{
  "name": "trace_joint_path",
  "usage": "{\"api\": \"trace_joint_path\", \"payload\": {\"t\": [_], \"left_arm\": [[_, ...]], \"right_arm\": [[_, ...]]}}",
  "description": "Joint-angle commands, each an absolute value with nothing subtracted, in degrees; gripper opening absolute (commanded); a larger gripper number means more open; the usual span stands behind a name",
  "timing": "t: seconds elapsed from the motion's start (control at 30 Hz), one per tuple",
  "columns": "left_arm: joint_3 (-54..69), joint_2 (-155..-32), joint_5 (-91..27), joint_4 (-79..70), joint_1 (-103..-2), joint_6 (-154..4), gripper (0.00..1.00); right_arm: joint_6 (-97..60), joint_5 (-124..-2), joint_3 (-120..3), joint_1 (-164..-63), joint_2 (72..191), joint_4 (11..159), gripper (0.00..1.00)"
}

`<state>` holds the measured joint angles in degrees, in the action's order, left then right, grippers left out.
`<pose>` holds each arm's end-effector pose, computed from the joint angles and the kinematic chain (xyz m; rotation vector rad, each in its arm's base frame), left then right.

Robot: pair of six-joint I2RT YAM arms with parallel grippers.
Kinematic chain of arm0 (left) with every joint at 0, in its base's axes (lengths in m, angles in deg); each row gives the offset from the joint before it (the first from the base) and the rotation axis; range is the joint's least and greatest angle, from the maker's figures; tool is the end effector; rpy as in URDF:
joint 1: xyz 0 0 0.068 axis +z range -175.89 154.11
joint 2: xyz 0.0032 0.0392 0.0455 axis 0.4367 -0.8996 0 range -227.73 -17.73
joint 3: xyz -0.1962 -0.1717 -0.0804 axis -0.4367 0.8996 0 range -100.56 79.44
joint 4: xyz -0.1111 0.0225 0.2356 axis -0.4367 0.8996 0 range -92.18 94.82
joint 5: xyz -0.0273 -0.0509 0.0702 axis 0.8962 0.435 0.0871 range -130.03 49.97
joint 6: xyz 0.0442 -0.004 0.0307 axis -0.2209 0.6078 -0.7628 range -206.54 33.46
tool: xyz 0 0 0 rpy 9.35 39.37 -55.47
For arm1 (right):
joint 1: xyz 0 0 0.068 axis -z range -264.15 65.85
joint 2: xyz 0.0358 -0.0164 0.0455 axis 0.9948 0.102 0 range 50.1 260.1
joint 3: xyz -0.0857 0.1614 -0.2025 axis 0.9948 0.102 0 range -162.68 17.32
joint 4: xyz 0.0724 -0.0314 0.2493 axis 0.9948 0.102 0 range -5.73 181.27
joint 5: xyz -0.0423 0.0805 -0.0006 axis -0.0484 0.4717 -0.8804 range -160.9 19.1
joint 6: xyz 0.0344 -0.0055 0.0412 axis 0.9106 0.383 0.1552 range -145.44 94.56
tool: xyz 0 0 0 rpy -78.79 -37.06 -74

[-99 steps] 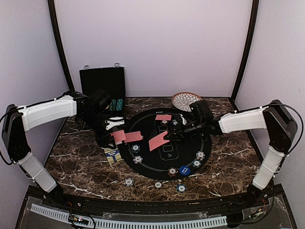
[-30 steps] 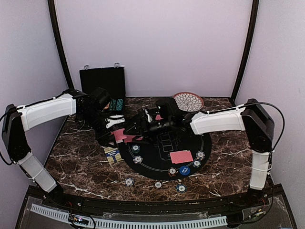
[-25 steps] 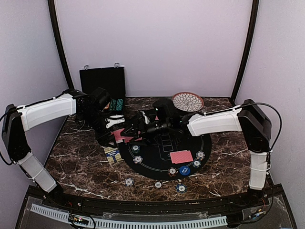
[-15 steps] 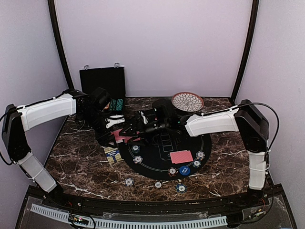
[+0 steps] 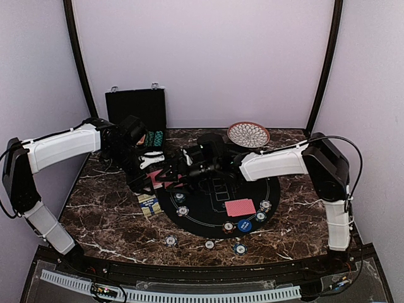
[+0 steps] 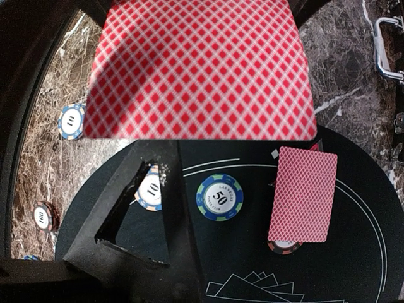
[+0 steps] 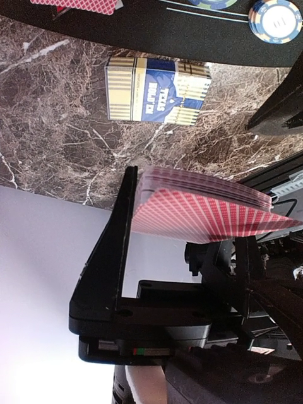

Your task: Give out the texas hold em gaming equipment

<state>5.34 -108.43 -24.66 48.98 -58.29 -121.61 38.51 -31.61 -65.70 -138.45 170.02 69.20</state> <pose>0.2619 -0.1774 0.2647 1.5744 2.2274 -0.3553 0.2604 0.4013 0.2054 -0.3762 2.4421 1.8350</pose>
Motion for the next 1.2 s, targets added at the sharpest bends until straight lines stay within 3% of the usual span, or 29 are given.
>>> {"api": "trace_joint_path", "payload": {"t": [0.0, 0.37, 0.83, 1.17], "left_arm": [[4.1, -106.5, -23.4, 50.8, -58.4, -121.8, 0.12], [4.1, -106.5, -23.2, 50.9, -58.4, -121.7, 0.12], [3.4, -106.7, -23.1, 50.7, -58.4, -121.0, 0.12], [3.2, -105.6, -21.6, 50.9, -58.4, -122.0, 0.12]], "right_arm": [[38.8, -32.0, -69.4, -137.8, 173.0, 68.4, 0.77], [41.3, -31.1, -75.7, -137.8, 179.3, 67.3, 0.76], [46.1, -31.7, -65.7, -137.3, 175.2, 54.9, 0.76], [51.8, -29.3, -70.9, -136.8, 179.3, 51.3, 0.74]]}}
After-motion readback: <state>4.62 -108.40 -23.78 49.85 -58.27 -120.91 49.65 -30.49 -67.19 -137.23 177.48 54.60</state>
